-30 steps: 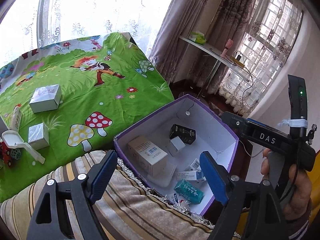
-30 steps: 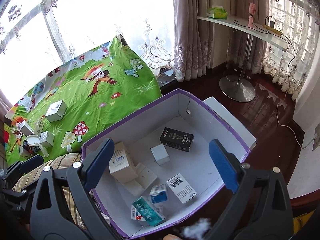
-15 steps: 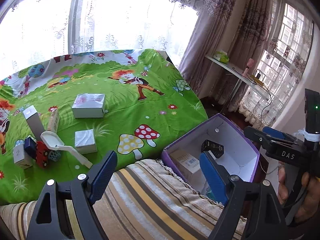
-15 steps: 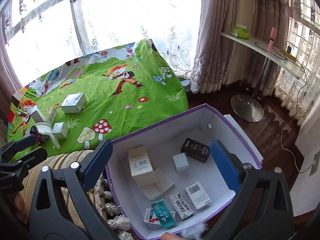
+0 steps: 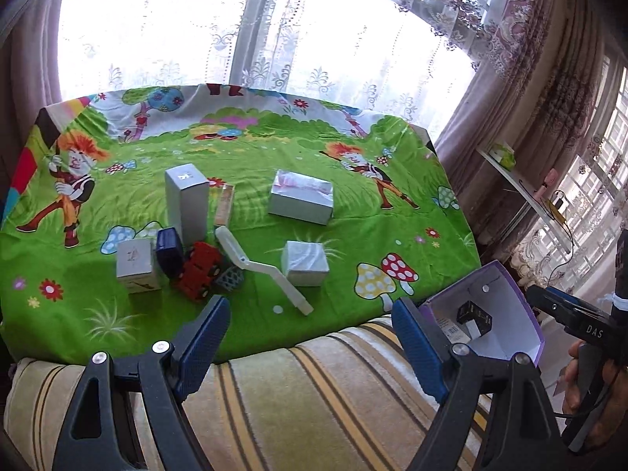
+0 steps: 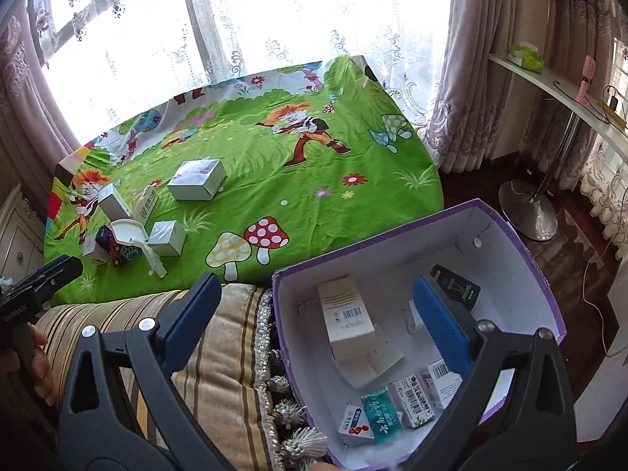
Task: Organize rigid objects
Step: 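Move both open tools back over the sheet, then grasp the white red-logo box with the left tool while the right tool grasps the white wrapped cube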
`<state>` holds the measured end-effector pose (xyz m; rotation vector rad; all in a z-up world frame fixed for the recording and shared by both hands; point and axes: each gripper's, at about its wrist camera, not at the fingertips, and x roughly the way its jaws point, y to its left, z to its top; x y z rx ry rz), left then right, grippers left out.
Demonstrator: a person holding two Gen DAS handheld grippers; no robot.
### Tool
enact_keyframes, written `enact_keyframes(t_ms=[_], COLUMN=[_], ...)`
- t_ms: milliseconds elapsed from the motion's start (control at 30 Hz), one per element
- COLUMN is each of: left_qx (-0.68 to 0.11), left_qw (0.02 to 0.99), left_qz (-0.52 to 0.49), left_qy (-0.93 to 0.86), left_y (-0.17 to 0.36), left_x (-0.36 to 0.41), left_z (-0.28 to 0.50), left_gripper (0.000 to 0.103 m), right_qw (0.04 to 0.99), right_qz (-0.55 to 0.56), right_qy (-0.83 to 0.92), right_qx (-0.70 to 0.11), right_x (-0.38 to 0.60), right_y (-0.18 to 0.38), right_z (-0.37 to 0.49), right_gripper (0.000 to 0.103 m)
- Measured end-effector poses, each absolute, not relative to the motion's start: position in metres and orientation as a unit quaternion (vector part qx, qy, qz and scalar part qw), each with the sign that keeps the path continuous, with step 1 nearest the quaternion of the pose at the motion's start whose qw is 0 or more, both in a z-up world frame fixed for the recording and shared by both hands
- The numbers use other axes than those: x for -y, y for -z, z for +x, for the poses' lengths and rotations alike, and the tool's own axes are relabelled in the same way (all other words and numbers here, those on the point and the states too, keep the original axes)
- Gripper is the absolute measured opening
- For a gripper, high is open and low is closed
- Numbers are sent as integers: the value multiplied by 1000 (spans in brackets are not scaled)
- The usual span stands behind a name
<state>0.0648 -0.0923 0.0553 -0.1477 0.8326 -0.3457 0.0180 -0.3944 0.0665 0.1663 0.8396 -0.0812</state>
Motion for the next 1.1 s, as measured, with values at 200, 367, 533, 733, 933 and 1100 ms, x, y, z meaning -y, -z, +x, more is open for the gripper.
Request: enact_keyframes(t_ms=[200, 367, 533, 733, 933, 1100], left_qx=[-414, -427, -448, -480, -516, -527], left_qw=[897, 894, 885, 870, 852, 845], left_qz=[-92, -98, -103, -95, -84, -84], left_qy=[124, 94, 73, 50, 45, 37], left_y=[-47, -40, -30, -15, 6, 15], left_x=[48, 23, 6, -4, -6, -11], left_z=[74, 85, 100, 127, 156, 171], left_gripper=[85, 83, 76, 71, 68, 64], right_qw=[906, 902, 897, 887, 874, 859], right_qz=[64, 42, 18, -1, -21, -27], right_qy=[0, -35, -68, -98, -128, -155], right_qx=[-419, -428, -437, -452, -469, -487], right_x=[362, 330, 300, 272, 244, 224], right_y=[-65, -61, -58, -52, -43, -32], right_z=[39, 56, 71, 87, 103, 115], right_gripper=[99, 99, 99, 99, 99, 99])
